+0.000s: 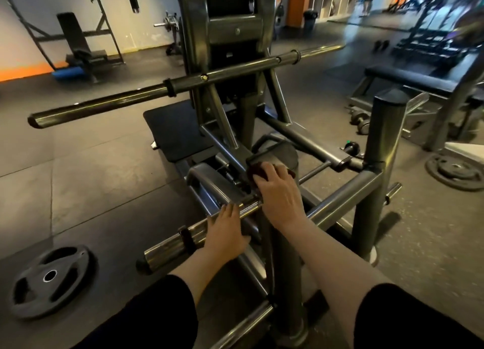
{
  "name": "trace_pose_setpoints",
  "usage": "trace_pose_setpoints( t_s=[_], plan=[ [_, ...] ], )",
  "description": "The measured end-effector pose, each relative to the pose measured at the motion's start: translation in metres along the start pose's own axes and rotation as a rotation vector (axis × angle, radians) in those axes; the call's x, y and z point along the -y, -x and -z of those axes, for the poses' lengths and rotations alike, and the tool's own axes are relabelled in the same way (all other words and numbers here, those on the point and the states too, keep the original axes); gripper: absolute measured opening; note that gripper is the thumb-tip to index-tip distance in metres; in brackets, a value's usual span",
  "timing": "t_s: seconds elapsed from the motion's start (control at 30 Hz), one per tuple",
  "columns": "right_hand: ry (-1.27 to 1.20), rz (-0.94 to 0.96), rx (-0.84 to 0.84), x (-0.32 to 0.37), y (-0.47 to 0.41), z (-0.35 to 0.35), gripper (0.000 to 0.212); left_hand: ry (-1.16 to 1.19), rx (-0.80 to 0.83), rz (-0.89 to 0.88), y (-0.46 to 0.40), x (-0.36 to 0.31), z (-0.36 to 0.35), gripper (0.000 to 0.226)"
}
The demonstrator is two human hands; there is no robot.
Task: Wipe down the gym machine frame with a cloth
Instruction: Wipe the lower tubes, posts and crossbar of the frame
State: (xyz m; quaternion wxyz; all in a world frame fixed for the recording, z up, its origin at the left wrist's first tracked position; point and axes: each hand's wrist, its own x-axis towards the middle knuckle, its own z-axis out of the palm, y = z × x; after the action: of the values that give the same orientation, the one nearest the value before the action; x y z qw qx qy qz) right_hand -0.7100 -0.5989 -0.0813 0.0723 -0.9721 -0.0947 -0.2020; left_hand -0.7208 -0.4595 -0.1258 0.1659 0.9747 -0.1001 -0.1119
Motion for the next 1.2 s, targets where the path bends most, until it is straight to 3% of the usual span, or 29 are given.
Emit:
trace_pose_setpoints(
  t_s=[0.1,0.17,0.27,0.37,0.57,0.7,0.8,0.93,1.03,1.1,1.13,1.2],
  plan=[
    [0.188,0.093,0.296,-0.009,0.006,-0.010,0.047,-0.003,0.057,0.029,-0.011,0.003,0.000,0.090],
    [0.217,0.081,0.386,-0.008,0.022,-0.024,0.047,-0.052,0.076,0.008,-0.012,0.014,-0.006,0.091],
    [0.236,0.117,0.324,-0.008,0.020,-0.030,0.046,-0.114,0.057,-0.060,-0.012,0.030,-0.013,0.094],
    [0.277,0.166,0.134,-0.001,-0.014,-0.025,0.058,-0.159,0.016,-0.082,-0.010,0.032,-0.019,0.096],
    [0.314,0.213,0.334,0.013,-0.008,-0.040,0.059,-0.149,-0.032,-0.110,-0.007,0.036,-0.022,0.091],
    [0.327,0.215,0.199,0.008,-0.018,-0.039,0.056,-0.141,-0.042,-0.111,-0.008,0.039,-0.023,0.092],
    [0.247,0.113,-0.015,-0.010,-0.026,-0.037,0.055,-0.160,-0.053,-0.082,-0.007,0.040,-0.026,0.095],
    [0.094,-0.074,-0.089,-0.019,-0.005,-0.038,0.055,-0.164,-0.056,-0.106,-0.008,0.039,-0.029,0.096],
    [-0.003,-0.151,0.160,-0.016,0.019,-0.039,0.053,-0.121,-0.050,-0.125,-0.009,0.035,-0.024,0.093],
    [-0.146,-0.343,0.295,-0.026,0.043,-0.049,0.049,-0.017,-0.058,-0.111,-0.011,0.029,-0.016,0.083],
    [-0.264,-0.471,0.253,-0.028,0.049,-0.050,0.046,0.049,-0.078,-0.108,-0.012,0.025,-0.010,0.075],
    [-0.436,-0.594,0.006,-0.026,0.045,-0.050,0.044,0.150,-0.190,-0.149,-0.017,0.017,0.001,0.061]
  ],
)
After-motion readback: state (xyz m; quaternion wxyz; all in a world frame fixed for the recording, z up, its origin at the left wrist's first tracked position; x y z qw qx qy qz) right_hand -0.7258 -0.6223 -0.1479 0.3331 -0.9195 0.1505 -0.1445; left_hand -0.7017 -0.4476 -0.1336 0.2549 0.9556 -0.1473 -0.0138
